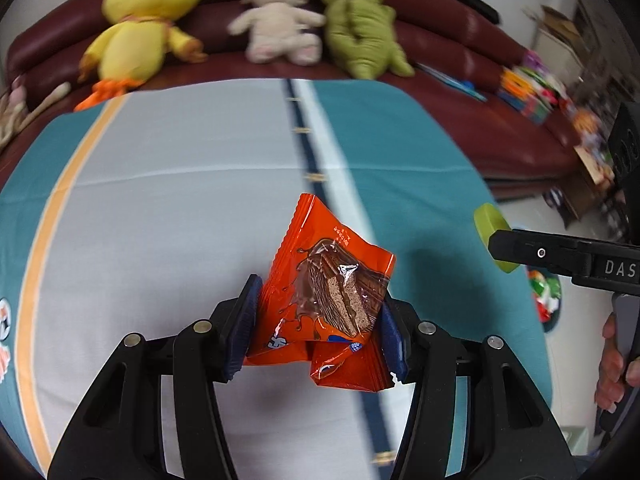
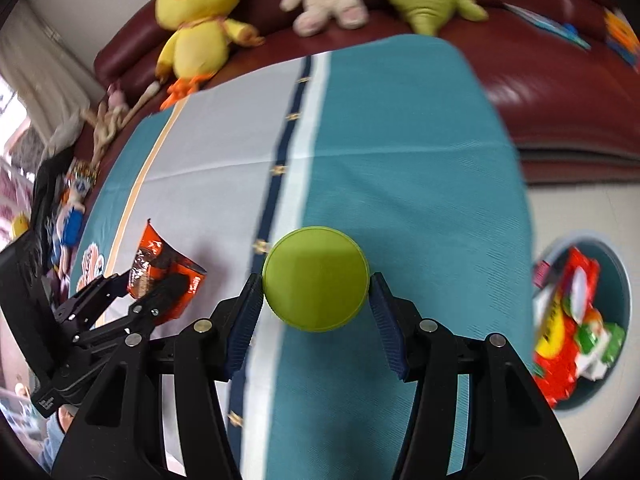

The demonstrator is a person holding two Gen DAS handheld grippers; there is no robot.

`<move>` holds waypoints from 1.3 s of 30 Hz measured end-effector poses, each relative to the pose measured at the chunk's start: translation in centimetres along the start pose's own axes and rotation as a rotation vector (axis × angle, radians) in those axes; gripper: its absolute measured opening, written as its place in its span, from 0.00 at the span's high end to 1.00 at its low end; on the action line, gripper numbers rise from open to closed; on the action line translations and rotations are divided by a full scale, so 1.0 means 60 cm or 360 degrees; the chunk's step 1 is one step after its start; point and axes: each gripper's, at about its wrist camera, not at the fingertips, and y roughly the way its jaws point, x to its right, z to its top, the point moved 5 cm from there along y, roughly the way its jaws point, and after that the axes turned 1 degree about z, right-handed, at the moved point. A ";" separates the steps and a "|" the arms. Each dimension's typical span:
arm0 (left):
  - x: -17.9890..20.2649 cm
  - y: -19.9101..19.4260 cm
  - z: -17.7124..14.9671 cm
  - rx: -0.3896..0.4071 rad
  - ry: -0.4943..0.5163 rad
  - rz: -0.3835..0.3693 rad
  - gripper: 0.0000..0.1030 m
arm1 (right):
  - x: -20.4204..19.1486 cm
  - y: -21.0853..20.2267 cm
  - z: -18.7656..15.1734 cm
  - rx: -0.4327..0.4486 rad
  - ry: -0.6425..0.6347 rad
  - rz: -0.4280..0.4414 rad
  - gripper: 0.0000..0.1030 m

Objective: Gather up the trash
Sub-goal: 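Grasp the green lid with the right tool while the left tool grasps the wafer packet, then carry the green lid and wafer packet over the bin and release both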

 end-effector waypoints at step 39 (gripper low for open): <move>0.577 0.154 -0.055 -0.0335 0.0740 -0.0398 0.44 | 0.499 -0.235 -0.147 0.0348 0.0746 -0.0027 0.49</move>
